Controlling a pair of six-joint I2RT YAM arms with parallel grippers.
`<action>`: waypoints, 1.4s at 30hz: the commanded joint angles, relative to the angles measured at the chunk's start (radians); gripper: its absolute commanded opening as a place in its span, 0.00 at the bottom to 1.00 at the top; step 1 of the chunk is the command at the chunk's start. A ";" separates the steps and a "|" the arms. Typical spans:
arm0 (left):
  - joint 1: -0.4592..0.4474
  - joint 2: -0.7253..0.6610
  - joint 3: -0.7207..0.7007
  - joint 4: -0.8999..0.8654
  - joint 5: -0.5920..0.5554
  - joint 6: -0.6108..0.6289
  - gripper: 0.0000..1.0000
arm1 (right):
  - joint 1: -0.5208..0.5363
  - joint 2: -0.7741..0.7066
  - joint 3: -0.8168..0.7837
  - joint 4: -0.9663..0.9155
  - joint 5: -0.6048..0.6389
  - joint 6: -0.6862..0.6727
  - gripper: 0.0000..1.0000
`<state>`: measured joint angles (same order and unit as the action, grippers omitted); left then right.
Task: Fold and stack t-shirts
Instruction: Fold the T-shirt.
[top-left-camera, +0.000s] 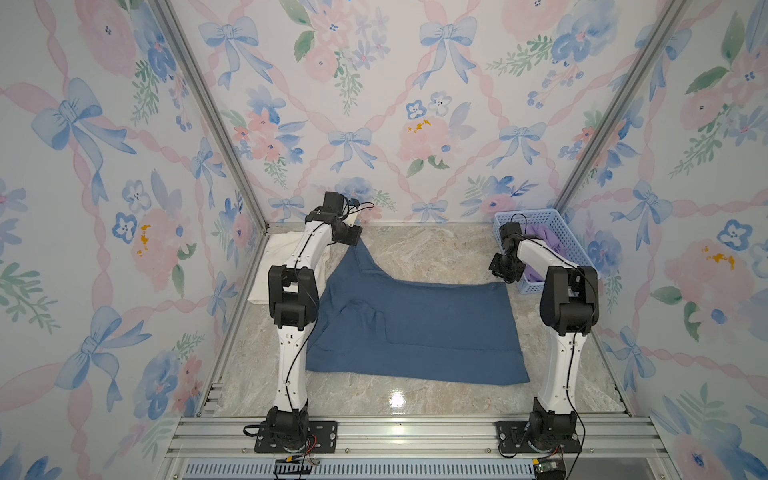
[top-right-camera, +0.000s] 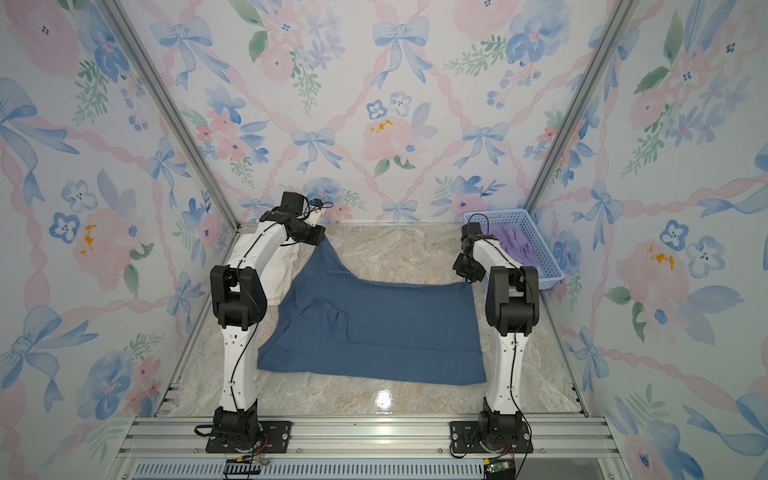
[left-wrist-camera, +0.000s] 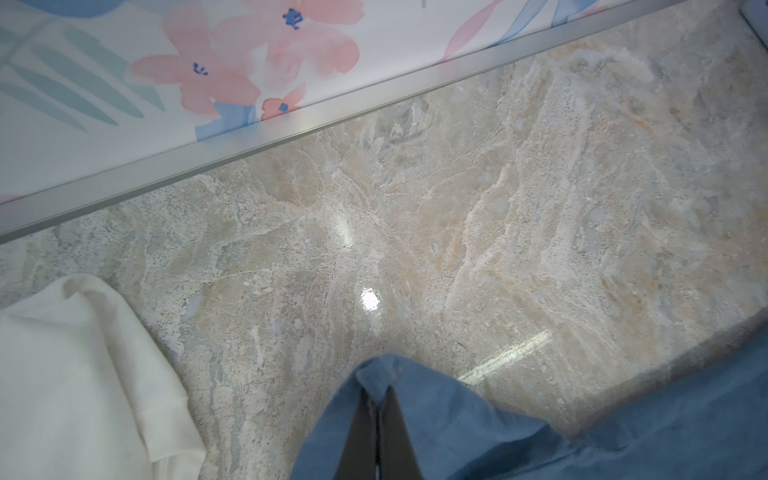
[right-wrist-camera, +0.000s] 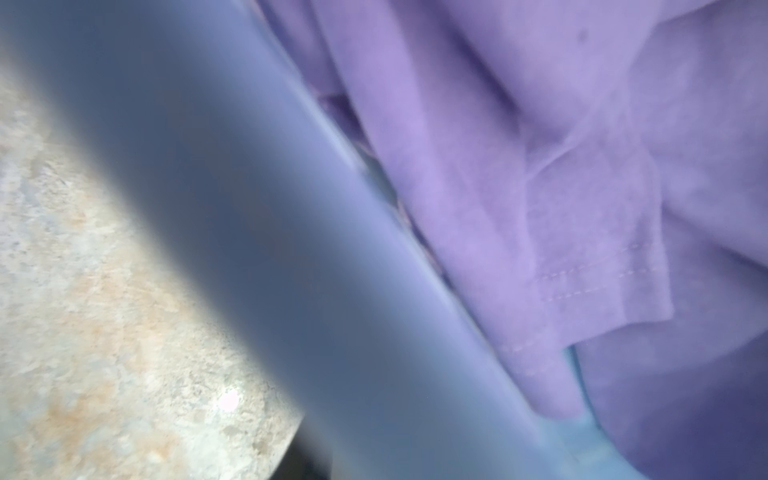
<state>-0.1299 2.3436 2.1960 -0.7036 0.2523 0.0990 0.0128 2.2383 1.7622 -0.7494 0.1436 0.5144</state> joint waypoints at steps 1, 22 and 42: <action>0.004 -0.061 -0.016 -0.001 0.019 -0.018 0.00 | -0.015 0.082 -0.031 -0.131 -0.032 -0.009 0.35; 0.015 -0.053 -0.012 0.000 0.027 -0.013 0.00 | 0.049 -0.038 -0.163 -0.123 0.017 0.022 0.39; 0.041 -0.074 -0.045 0.010 0.067 -0.020 0.00 | 0.097 -0.210 -0.304 -0.068 0.067 0.042 0.00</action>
<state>-0.1005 2.3138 2.1792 -0.7017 0.2905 0.0921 0.0929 2.0705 1.5032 -0.7361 0.2150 0.5434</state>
